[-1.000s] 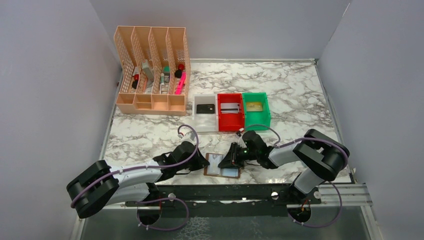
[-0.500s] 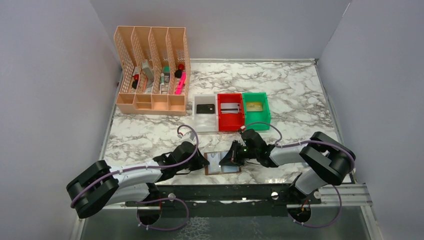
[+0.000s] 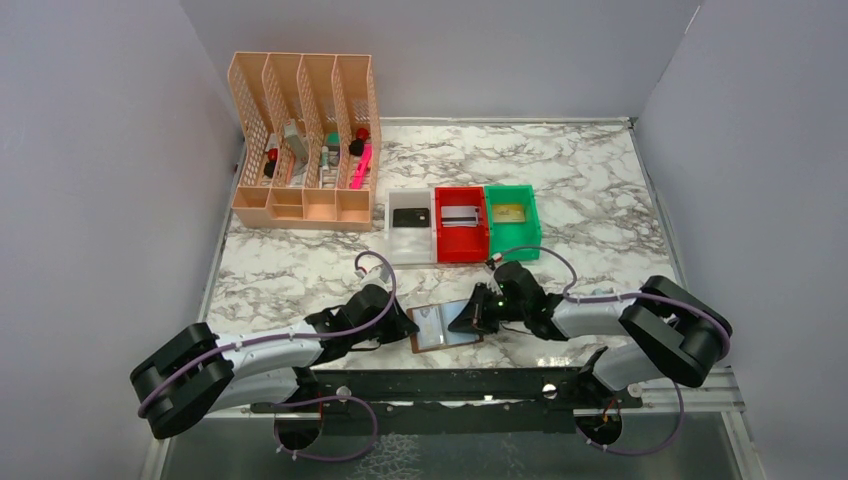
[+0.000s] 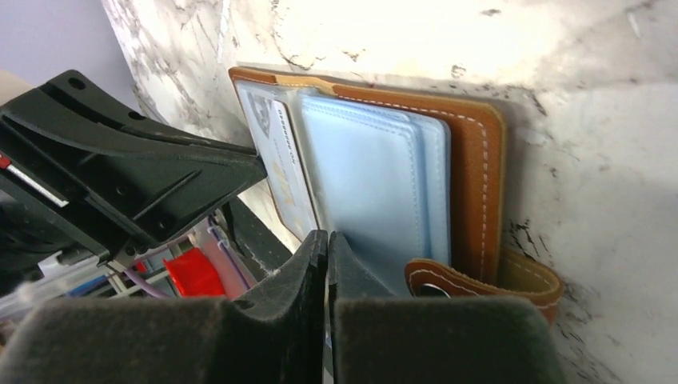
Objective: Take the credit cards out of the card holder
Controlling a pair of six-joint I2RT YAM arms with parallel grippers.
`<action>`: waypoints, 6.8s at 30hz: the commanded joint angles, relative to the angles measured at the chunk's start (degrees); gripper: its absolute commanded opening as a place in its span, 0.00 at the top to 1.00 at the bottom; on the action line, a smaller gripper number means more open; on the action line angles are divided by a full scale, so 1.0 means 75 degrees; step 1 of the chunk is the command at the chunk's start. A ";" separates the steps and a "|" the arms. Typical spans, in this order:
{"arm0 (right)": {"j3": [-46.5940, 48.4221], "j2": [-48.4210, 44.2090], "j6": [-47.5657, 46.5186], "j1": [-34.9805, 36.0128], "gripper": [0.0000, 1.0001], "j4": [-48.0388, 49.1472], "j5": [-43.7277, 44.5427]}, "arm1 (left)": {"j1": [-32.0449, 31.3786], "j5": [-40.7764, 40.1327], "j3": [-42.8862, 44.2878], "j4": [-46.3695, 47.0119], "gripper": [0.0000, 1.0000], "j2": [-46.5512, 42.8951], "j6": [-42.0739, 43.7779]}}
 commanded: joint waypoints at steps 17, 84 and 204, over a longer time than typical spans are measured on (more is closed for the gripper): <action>0.0659 0.1225 -0.0487 0.0474 0.67 0.0422 -0.0820 | -0.0066 -0.0047 -0.0292 -0.0074 1.00 0.0324 -0.0283; 0.1510 0.0122 -0.1462 0.0360 0.99 -0.0705 0.0480 | -0.0356 -0.0602 -0.0677 -0.0124 1.00 -0.0791 -0.0778; 0.0776 0.0322 -0.1854 -0.0382 0.80 -0.2838 0.1377 | -0.0080 0.0194 0.1116 0.1335 0.95 0.2585 0.0157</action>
